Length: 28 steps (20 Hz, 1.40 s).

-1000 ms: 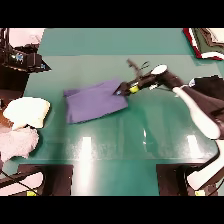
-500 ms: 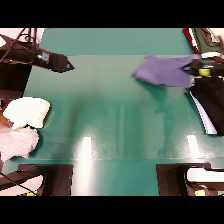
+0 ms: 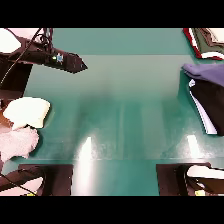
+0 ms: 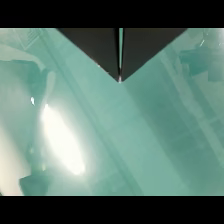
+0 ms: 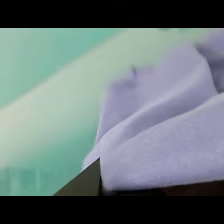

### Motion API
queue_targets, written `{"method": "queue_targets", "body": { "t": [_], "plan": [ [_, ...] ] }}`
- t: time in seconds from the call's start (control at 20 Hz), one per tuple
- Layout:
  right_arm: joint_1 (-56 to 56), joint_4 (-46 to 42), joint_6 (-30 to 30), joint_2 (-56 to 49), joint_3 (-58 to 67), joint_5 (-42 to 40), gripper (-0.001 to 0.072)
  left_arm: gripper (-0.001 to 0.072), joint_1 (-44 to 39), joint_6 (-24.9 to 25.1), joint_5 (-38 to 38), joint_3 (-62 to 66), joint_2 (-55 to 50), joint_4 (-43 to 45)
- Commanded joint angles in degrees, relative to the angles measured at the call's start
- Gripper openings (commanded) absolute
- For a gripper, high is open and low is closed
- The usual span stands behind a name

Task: Fold the shirts.

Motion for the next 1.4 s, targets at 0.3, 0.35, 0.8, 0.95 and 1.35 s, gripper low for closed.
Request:
{"method": "queue_targets", "body": {
  "t": [0.3, 0.35, 0.8, 0.95, 1.35],
  "plan": [
    [-1.44, -9.90, 4.52, 4.61, 11.65, 7.56, 0.0017, 0.0027, -0.35, 0.04, 0.33, 0.00, -0.02, 0.11],
    [-2.05, -10.40, 4.83, 5.60, 11.58, 8.55, 0.0017, 0.0027, -0.35, 0.04, 0.31, 0.00, -0.02, 0.11],
    [-7.67, -27.54, 21.77, 7.65, 10.60, 28.92, 0.0021, 0.0027, -0.35, 0.13, 0.28, 0.00, -0.02, 0.17],
    [-8.74, -32.28, 22.45, 7.67, 7.13, 34.56, 0.0238, 0.0027, -0.35, 0.13, 0.26, 0.00, -0.02, 0.17],
    [-11.96, -26.51, 22.43, 7.78, -1.86, 38.03, 0.0552, 0.0027, -0.35, 0.55, -2.05, 0.00, -0.02, 0.17]
  ]
}}
